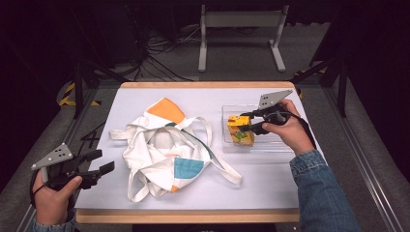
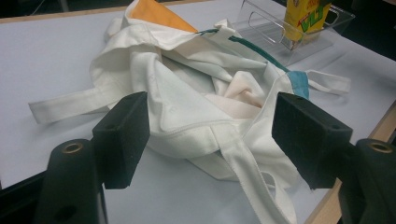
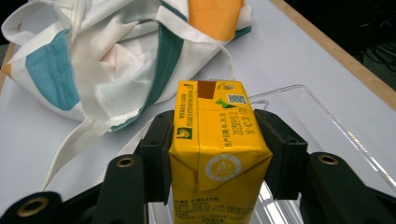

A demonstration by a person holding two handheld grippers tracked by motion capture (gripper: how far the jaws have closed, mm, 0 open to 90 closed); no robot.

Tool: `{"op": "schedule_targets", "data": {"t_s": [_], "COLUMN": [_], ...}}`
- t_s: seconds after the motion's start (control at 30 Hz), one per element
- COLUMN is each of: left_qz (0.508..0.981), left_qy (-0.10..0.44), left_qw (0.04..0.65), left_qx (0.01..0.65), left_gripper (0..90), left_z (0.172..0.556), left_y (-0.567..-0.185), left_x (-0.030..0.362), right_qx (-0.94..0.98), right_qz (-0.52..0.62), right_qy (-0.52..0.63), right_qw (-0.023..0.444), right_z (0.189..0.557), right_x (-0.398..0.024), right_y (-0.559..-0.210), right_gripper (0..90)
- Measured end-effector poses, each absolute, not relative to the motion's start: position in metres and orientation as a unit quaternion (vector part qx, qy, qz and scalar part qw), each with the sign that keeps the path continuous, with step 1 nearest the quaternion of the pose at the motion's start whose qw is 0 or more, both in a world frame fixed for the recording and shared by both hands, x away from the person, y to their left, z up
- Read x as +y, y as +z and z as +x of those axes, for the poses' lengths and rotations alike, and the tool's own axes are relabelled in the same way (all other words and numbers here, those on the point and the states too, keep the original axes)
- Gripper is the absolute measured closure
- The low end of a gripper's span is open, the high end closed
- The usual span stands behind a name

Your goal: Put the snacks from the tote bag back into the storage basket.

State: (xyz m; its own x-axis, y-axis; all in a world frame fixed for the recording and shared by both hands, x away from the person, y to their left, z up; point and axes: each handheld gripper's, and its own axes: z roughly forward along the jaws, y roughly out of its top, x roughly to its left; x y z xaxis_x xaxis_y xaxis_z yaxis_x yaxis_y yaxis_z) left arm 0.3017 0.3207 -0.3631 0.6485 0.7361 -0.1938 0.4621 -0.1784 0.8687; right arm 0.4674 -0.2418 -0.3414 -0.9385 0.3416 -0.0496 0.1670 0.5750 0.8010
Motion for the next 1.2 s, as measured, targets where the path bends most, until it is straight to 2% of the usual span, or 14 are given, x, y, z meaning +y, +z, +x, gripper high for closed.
{"op": "schedule_targets", "data": {"t_s": [0.57, 1.07, 1.2], "left_qz": [0.760, 0.764, 0.764], "left_qy": [0.133, 0.127, 0.126], "left_qw": [0.502, 0.497, 0.496], "left_qx": [0.392, 0.392, 0.393], "left_gripper": [28.7, 29.0, 29.0], "left_z": [0.305, 0.307, 0.307], "left_y": [-0.364, -0.366, -0.366], "left_x": [0.318, 0.314, 0.314], "right_qx": [0.898, 0.905, 0.903], "right_qz": [0.129, 0.145, 0.156], "right_qy": [0.414, 0.390, 0.388], "right_qw": [0.076, 0.088, 0.095], "right_z": [0.465, 0.460, 0.459], "right_x": [-0.239, -0.255, -0.258], "right_y": [-0.351, -0.352, -0.353], "right_gripper": [50.2, 49.0, 44.7]}}
